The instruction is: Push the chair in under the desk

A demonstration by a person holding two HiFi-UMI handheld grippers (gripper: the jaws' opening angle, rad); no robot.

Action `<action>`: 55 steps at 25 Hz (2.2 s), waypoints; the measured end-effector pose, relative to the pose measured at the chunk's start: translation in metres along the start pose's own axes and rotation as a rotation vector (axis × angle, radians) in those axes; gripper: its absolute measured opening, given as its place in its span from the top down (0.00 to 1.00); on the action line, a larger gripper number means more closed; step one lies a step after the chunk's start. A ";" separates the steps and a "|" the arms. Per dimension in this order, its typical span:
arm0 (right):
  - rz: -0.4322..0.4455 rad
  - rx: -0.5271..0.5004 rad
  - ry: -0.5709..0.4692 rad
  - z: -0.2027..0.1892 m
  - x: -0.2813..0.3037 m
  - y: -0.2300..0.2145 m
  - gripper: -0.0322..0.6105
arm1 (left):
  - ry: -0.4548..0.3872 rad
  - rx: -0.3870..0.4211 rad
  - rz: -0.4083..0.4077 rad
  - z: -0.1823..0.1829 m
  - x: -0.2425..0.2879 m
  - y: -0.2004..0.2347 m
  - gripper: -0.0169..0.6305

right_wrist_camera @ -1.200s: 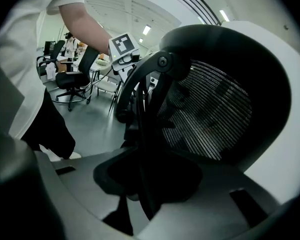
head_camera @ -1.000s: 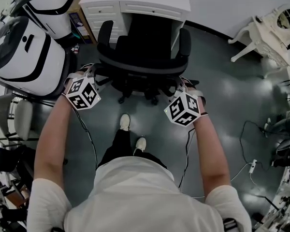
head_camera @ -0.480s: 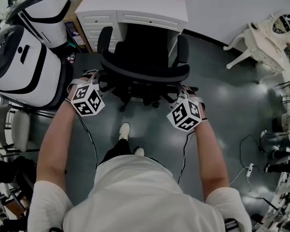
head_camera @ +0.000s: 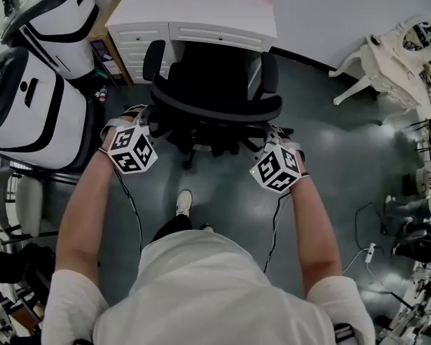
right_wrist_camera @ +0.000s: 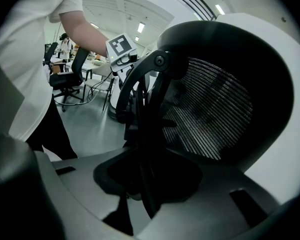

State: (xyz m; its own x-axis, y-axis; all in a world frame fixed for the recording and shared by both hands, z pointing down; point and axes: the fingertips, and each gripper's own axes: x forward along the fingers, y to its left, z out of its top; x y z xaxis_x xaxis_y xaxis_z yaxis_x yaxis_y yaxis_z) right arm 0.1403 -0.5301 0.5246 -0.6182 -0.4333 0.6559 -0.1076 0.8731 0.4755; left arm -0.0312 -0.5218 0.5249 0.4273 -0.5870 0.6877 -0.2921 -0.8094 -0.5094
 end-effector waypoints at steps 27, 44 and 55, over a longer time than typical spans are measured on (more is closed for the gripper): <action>-0.005 0.041 0.016 0.005 0.049 -0.060 0.75 | -0.018 0.032 -0.017 -0.026 0.034 0.071 0.72; -0.015 0.046 0.018 0.007 0.071 -0.086 0.75 | -0.025 0.038 -0.019 -0.037 0.048 0.101 0.72; -0.015 0.046 0.022 0.006 0.080 -0.100 0.75 | -0.019 0.032 -0.035 -0.040 0.057 0.116 0.72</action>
State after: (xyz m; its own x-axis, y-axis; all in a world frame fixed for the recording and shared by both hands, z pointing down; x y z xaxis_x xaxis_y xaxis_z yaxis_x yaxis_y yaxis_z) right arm 0.0971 -0.6507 0.5258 -0.5994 -0.4503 0.6617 -0.1521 0.8757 0.4582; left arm -0.0747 -0.6499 0.5254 0.4527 -0.5574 0.6960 -0.2488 -0.8285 -0.5017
